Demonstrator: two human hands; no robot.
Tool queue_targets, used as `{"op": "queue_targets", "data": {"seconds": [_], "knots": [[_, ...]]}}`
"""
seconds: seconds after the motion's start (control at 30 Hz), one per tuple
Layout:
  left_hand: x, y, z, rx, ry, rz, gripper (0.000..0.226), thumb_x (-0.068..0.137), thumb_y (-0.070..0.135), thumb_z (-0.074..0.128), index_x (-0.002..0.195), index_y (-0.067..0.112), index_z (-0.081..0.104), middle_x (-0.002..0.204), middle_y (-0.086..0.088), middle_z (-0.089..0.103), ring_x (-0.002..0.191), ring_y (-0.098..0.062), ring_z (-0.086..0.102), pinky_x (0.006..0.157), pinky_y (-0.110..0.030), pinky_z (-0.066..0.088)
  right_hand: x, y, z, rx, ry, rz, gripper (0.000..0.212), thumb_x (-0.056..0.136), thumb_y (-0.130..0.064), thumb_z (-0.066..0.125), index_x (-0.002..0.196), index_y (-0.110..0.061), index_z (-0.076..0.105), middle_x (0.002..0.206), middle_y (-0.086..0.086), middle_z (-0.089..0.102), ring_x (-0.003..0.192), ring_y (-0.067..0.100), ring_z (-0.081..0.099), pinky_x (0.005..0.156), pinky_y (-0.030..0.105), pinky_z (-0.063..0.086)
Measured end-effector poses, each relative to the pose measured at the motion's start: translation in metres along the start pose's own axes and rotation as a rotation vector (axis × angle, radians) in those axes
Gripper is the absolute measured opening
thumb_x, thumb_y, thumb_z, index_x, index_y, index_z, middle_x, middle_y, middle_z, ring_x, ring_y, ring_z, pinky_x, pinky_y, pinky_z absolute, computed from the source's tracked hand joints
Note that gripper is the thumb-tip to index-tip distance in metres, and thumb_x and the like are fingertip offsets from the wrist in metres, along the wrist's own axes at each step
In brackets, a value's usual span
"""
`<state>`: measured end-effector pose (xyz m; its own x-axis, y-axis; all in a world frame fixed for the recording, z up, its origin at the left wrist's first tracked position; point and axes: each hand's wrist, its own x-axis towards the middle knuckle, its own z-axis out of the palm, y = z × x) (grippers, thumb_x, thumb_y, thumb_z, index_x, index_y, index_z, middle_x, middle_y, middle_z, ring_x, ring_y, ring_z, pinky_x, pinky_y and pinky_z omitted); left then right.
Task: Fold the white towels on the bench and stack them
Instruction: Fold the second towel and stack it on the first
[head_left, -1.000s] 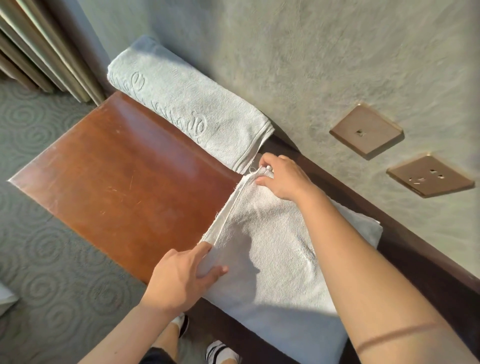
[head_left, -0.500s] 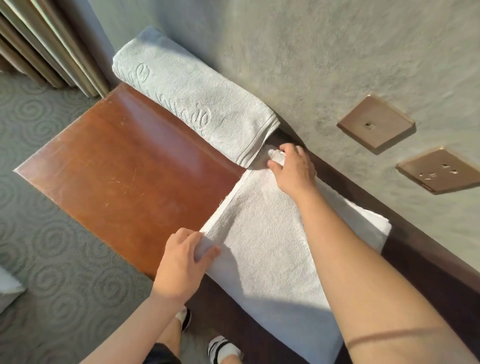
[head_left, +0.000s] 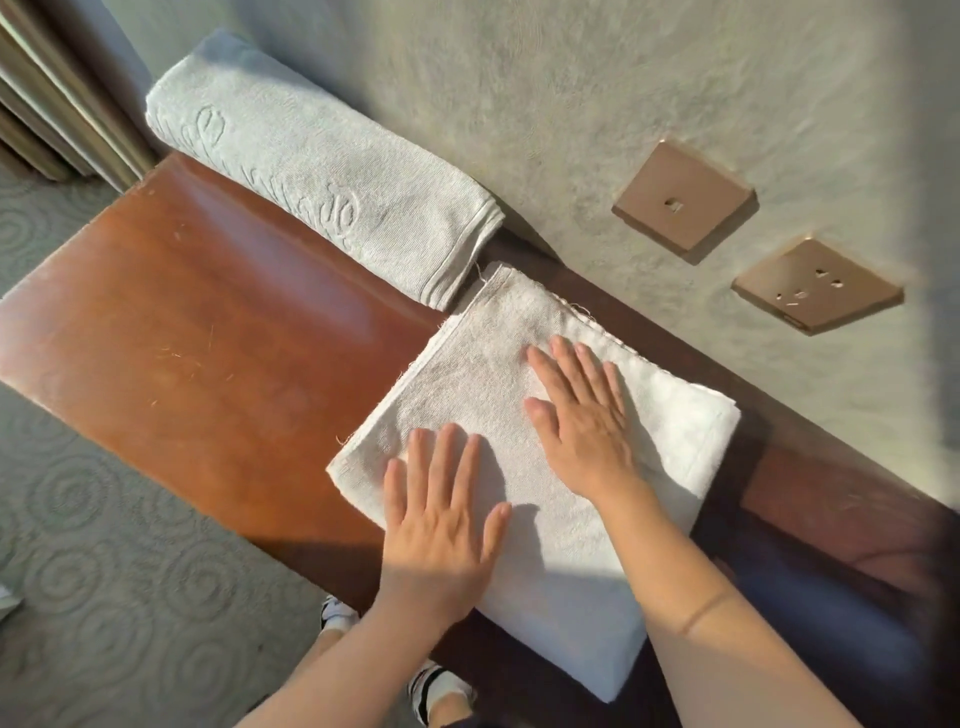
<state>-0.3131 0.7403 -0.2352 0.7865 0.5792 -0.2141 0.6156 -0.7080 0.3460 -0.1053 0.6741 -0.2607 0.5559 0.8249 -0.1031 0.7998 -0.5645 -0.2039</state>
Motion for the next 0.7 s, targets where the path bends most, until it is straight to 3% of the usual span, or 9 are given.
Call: {"op": "queue_targets", "data": {"seconds": [0.17,0.23,0.3,0.4,0.47,0.5,0.57,0.63,0.7], "knots": [[0.047,-0.034,-0.004,0.205,-0.066,0.327,0.075,0.100,0.071,0.019,0.163,0.029,0.013,0.170,0.001,0.011,0.157,-0.029,-0.002,0.125,-0.053,-0.003,-0.046,0.025,-0.002,-0.026,0.061,0.212,0.058,0.107,-0.054,0.013,0.162,-0.034,0.011,0.170,-0.004,0.010,0.157,0.015,0.000,0.127,0.043,0.005],[0.072,-0.040,-0.015,0.336,-0.105,0.432,0.075,0.097,0.075,0.008,0.161,0.038,-0.005,0.170,0.003,-0.005,0.155,-0.028,-0.017,0.122,-0.052,-0.017,-0.079,0.024,-0.004,-0.016,0.073,0.313,0.060,0.107,-0.052,0.014,0.162,-0.028,0.013,0.170,-0.001,0.009,0.157,0.018,0.000,0.128,0.042,0.006],[0.094,-0.033,-0.022,0.433,-0.099,0.426,0.071,0.095,0.076,-0.001,0.153,0.044,-0.026,0.165,0.003,-0.028,0.147,-0.028,-0.038,0.114,-0.051,-0.031,-0.108,0.012,-0.005,0.083,0.097,0.449,0.065,0.104,-0.051,0.016,0.161,-0.020,0.019,0.169,0.005,0.011,0.157,0.022,0.002,0.128,0.042,0.005],[0.104,-0.002,-0.026,0.473,-0.068,0.356,0.074,0.103,0.061,0.022,0.152,0.042,-0.031,0.156,-0.003,-0.046,0.136,-0.033,-0.051,0.111,-0.053,-0.033,-0.140,-0.014,-0.004,0.215,0.069,0.658,0.072,0.101,-0.059,0.015,0.161,-0.018,0.012,0.170,0.006,0.004,0.157,0.023,-0.001,0.127,0.040,0.001],[0.089,0.021,-0.024,0.412,-0.031,0.375,0.070,0.106,0.035,0.038,0.160,0.040,-0.007,0.161,-0.006,-0.038,0.144,-0.036,-0.040,0.117,-0.054,-0.025,-0.151,-0.024,-0.006,0.208,0.066,0.748,0.078,0.097,-0.063,0.016,0.162,-0.018,0.015,0.170,0.007,0.008,0.155,0.029,0.013,0.125,0.045,0.013],[0.076,0.030,-0.021,0.333,-0.031,0.397,0.064,0.104,0.027,0.038,0.161,0.038,0.011,0.167,-0.006,-0.024,0.152,-0.036,-0.025,0.121,-0.053,-0.019,-0.151,-0.025,-0.008,0.179,0.107,0.760,0.078,0.097,-0.060,0.022,0.161,-0.015,0.022,0.168,0.009,0.015,0.151,0.033,0.025,0.121,0.050,0.022],[0.047,0.039,-0.012,0.178,-0.076,0.425,0.055,0.103,0.035,0.031,0.158,0.031,0.032,0.170,-0.004,0.008,0.157,-0.033,0.003,0.124,-0.051,-0.007,-0.145,-0.021,-0.012,0.112,0.218,0.697,0.069,0.099,-0.049,0.033,0.157,-0.011,0.032,0.166,0.010,0.024,0.148,0.033,0.033,0.117,0.053,0.029],[0.025,0.037,0.002,0.166,-0.151,0.430,0.063,0.103,0.052,0.022,0.162,0.030,0.019,0.170,0.000,0.008,0.157,-0.029,0.001,0.124,-0.052,-0.003,-0.133,-0.012,-0.011,0.084,0.219,0.539,0.063,0.102,-0.045,0.034,0.159,-0.018,0.029,0.168,0.006,0.019,0.155,0.026,0.018,0.123,0.050,0.017],[0.020,0.028,0.016,0.227,-0.157,0.450,0.068,0.103,0.060,0.022,0.163,0.031,0.006,0.171,0.004,-0.002,0.157,-0.025,-0.007,0.124,-0.054,-0.001,-0.122,0.004,-0.006,0.050,0.104,0.349,0.062,0.104,-0.049,0.029,0.161,-0.028,0.020,0.170,0.002,0.011,0.157,0.022,0.004,0.126,0.052,0.007]]}}
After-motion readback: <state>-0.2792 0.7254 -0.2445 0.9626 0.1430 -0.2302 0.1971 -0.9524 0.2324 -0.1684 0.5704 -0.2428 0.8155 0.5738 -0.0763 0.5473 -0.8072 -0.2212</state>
